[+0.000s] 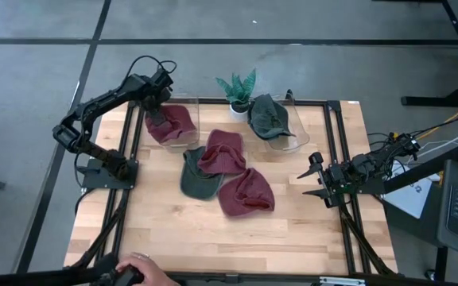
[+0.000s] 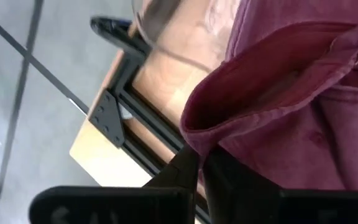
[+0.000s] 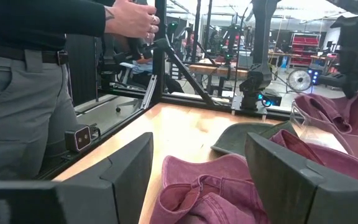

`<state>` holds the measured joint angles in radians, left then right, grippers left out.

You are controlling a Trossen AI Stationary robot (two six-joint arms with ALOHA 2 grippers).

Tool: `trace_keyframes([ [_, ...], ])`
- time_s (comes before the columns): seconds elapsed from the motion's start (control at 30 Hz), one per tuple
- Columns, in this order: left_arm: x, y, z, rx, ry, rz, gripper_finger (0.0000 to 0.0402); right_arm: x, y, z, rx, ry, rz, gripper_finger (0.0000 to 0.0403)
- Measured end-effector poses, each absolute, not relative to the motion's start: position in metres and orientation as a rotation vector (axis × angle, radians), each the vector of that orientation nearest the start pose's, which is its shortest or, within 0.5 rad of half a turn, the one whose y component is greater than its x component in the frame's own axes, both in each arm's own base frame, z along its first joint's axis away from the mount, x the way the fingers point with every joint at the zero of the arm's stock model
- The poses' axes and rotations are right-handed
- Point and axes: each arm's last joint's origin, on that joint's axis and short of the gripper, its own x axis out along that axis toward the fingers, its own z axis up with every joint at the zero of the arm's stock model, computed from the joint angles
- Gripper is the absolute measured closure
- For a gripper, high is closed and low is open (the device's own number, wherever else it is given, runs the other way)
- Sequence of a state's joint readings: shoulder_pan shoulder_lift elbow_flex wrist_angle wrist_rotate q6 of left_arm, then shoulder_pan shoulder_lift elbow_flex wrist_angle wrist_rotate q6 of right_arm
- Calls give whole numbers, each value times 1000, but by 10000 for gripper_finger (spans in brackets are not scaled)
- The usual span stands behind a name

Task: Pick & Place hat
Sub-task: Put the bottom red cap into the left bin

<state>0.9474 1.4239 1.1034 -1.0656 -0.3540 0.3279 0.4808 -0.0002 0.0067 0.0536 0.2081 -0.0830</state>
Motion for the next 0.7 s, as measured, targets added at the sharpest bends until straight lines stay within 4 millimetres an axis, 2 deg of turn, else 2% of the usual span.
trace_keyframes([
  [0.5,169,208,257,59,1436,814,395,88,39,171,-62,-69,270,150],
  [0.7,177,206,257,90,1405,801,382,88,39,171,-62,-69,270,150],
])
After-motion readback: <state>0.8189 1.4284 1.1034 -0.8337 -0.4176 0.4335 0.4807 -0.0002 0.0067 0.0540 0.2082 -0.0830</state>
